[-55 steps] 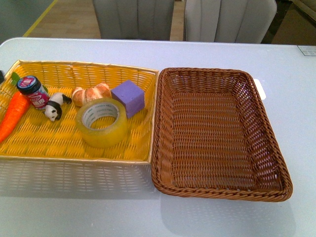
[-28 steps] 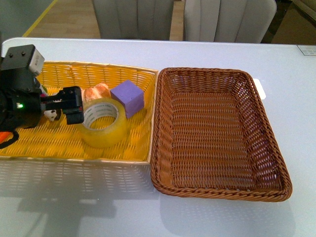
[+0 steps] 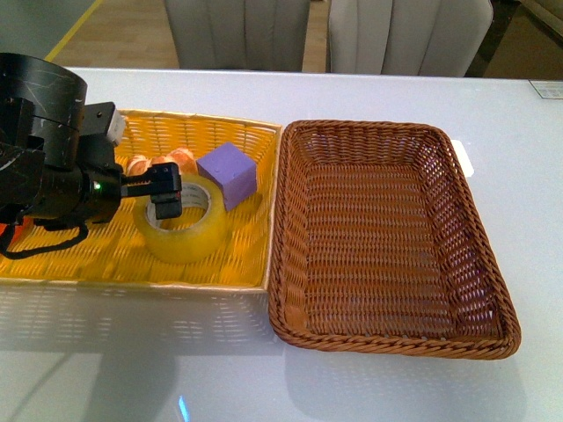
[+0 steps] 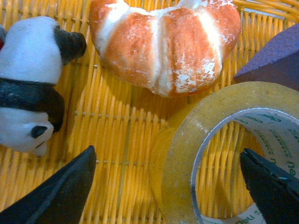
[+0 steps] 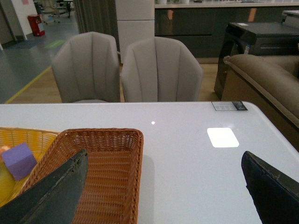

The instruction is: Move tape to another basket

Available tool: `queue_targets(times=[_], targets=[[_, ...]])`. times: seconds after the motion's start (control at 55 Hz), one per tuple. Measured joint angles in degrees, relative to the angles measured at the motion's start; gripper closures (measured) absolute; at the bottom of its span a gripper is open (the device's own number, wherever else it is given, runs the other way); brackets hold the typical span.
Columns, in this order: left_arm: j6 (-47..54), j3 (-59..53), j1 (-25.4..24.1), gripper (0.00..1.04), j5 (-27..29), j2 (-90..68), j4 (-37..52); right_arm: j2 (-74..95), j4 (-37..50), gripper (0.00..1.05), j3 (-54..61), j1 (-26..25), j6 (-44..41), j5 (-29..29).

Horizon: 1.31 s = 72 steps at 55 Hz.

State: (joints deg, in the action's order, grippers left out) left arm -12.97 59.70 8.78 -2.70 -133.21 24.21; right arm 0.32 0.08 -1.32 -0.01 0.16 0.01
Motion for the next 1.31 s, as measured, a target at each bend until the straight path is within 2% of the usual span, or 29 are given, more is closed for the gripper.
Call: queue_targets(times=[0.491,0.782,1.073,1.309], targets=[[-0.72,1.81,1.07,0.86,-0.26,-1.4,-3.32,0.0,0.0,0.09,0.0,0.0,0.0,0.0],[-2.93,-1.38,0.74,0.89,-1.51,2.21,-2.99,0.0,0.0,0.09,0.0,0.0,0.0,0.0],[-3.34,-4.87,0.96,0.89,-3.17,13.62,-2.54,0.0,0.0,0.09,0.0,0.0,0.0,0.0],[-2.56,-0.42,5.57,0.89,-1.95,16.41,-6.84,0.0,0.0,0.09,0.0,0.0,0.0,0.0]])
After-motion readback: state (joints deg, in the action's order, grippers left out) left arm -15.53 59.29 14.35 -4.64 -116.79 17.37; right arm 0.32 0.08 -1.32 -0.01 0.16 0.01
